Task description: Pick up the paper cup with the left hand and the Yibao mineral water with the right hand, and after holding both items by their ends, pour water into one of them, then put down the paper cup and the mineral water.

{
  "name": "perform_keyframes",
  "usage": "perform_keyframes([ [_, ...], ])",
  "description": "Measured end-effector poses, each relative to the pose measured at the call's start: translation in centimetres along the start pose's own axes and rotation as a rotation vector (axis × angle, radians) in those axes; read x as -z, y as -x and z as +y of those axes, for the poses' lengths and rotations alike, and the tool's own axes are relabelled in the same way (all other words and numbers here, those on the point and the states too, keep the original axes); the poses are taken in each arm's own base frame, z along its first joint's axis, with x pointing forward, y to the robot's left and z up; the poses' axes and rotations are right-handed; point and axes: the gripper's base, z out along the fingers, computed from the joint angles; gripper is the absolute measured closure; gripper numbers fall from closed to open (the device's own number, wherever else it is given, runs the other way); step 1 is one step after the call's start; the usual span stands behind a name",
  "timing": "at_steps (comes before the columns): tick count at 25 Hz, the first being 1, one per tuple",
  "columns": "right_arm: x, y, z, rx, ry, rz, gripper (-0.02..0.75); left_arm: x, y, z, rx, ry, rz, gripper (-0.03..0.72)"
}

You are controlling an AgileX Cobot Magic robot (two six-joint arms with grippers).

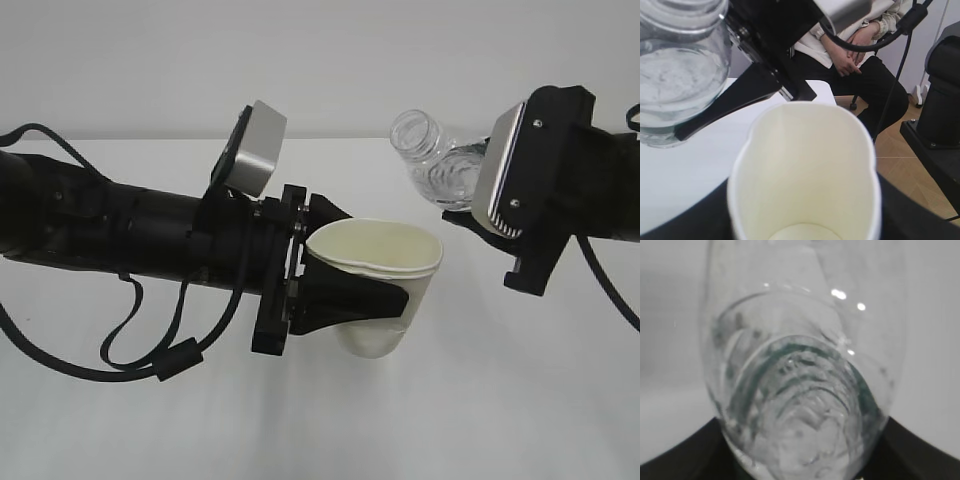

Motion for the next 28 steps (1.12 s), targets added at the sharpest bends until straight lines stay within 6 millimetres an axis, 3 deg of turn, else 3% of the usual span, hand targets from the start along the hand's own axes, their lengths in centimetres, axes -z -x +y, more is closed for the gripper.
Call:
perform_keyframes([
  [28,-0.01,0.19,-0.41,0.102,-0.012,-0.001,0.268,0.01,-0.05,0.40,0.009,0.044,0.005,0.294],
])
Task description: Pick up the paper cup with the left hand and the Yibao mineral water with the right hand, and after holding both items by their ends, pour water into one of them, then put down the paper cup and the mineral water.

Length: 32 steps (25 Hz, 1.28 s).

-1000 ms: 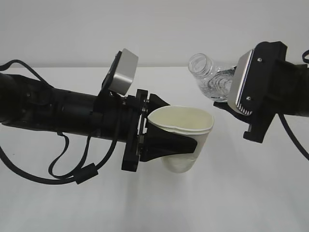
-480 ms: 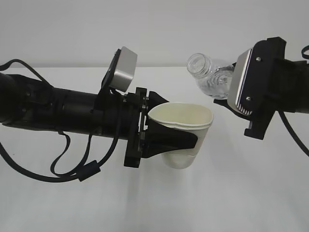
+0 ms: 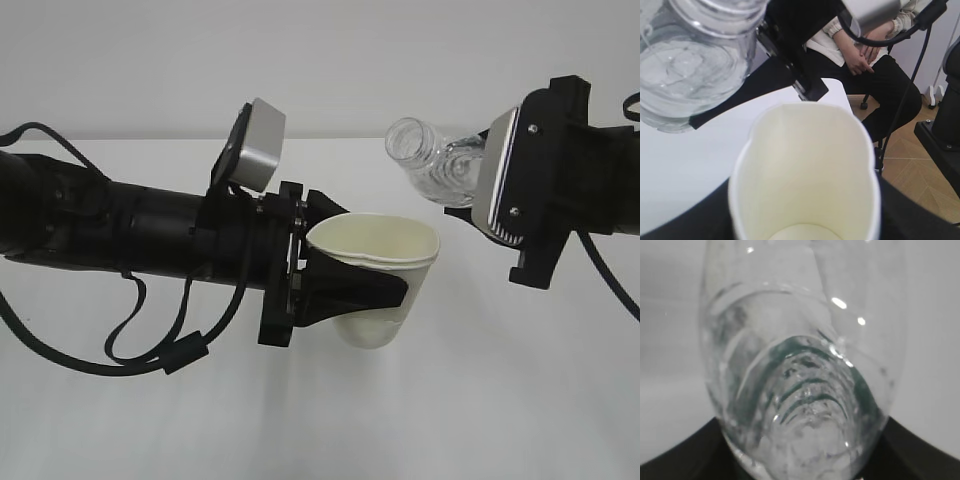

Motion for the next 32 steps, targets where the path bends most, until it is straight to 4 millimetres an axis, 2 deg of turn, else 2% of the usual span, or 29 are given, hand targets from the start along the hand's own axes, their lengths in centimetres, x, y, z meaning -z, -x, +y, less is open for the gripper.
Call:
perform_keyframes([
  [32,-0.01,0.25,-0.89,0.178,-0.025,0.007,0.268,0.00,0.15,-0.05,0.004,-0.006,-0.017,0.295],
])
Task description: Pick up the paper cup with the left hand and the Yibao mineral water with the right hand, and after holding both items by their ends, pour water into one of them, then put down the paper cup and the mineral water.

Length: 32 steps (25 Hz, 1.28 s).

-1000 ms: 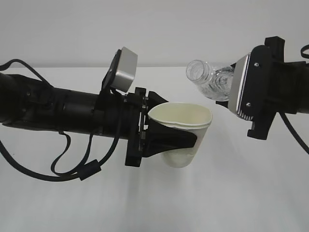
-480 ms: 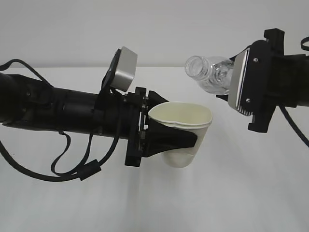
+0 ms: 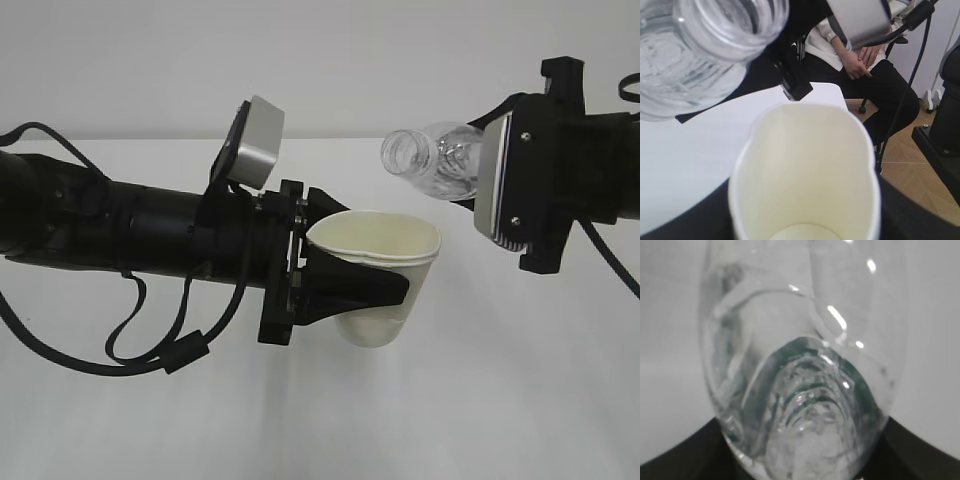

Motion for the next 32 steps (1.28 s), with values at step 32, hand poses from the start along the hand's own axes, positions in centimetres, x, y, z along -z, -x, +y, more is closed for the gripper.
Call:
perform_keyframes([
  [32,0.00,-0.02,0.01,0.215,0.001,0.002,0.293,0.00,0.11,-0.11,0.000,-0.012,-0.013,0.295],
])
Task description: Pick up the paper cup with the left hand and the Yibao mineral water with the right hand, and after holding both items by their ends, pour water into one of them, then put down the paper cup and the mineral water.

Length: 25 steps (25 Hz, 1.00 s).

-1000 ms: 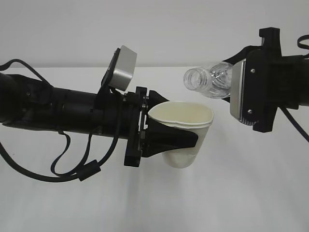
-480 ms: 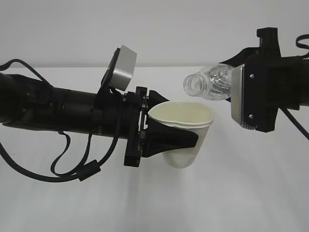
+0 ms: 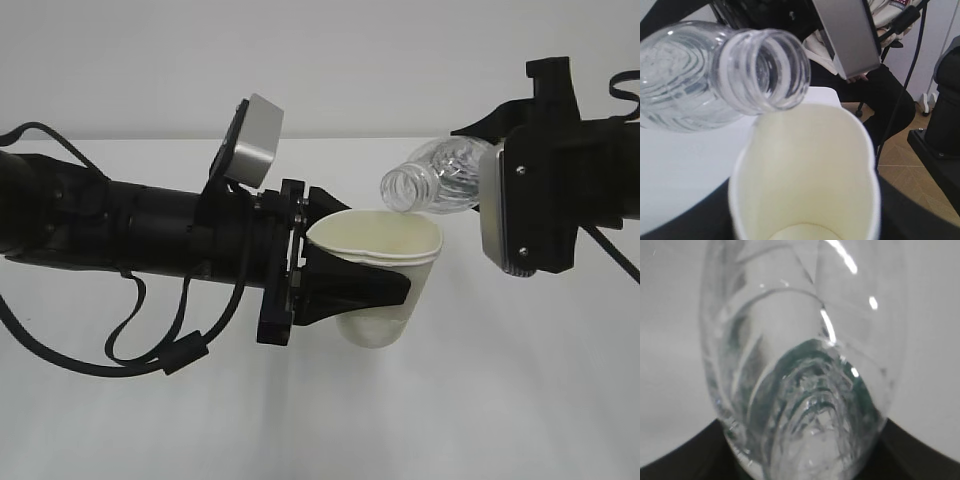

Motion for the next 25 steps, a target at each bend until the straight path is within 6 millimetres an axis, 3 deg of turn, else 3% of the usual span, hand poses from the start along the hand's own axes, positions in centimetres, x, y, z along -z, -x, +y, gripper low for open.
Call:
perform_keyframes([
  [25,0.0,0.0,-1.2,0.104,-0.033,0.001,0.293,0.0,0.0,0.0,0.000,0.000,0.000,0.295],
])
